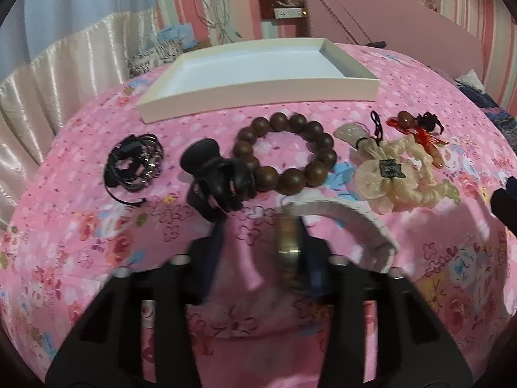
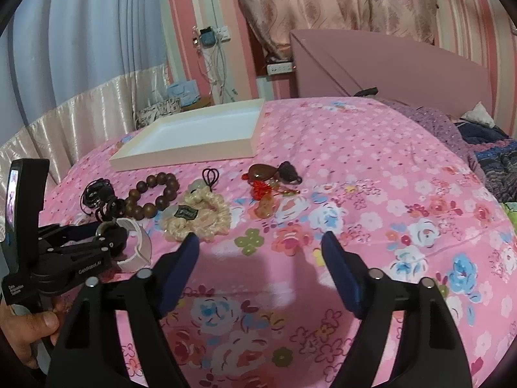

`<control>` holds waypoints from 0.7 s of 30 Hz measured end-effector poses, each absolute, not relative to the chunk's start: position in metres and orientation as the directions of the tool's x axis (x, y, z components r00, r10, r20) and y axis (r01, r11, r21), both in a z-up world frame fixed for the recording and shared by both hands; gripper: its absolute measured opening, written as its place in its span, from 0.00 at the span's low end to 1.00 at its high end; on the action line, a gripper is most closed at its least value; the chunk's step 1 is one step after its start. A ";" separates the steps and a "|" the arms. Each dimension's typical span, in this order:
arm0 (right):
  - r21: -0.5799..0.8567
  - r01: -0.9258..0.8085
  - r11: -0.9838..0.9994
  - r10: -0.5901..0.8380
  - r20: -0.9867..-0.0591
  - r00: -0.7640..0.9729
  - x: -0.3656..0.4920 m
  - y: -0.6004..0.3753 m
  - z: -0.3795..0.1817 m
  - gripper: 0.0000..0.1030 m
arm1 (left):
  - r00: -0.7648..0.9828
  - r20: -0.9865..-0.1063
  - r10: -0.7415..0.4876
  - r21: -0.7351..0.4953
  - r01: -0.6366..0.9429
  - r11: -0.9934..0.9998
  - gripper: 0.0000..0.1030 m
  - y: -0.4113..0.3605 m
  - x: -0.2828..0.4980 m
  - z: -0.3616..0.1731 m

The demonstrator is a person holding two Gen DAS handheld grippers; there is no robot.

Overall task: Organize jewelry
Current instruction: 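Grasp the gold watch with the left tool while the right tool grasps the cream scrunchie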

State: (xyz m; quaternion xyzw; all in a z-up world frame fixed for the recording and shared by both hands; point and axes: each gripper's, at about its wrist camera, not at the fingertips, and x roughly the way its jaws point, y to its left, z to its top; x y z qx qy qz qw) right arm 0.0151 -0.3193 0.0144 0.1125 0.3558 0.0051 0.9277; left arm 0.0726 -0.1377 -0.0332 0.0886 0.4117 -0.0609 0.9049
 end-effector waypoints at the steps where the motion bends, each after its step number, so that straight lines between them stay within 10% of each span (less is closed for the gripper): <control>1: 0.220 0.063 0.974 0.101 -0.663 0.742 0.017 -0.318 0.014 0.70 | 0.651 -0.758 -0.044 0.112 0.196 0.974 0.11 -0.140 0.073 -0.034; 21: 0.175 -0.014 0.985 0.143 -0.751 0.645 0.091 -0.280 0.015 0.49 | 0.796 -0.605 0.010 0.157 0.108 0.982 0.10 -0.063 0.081 0.048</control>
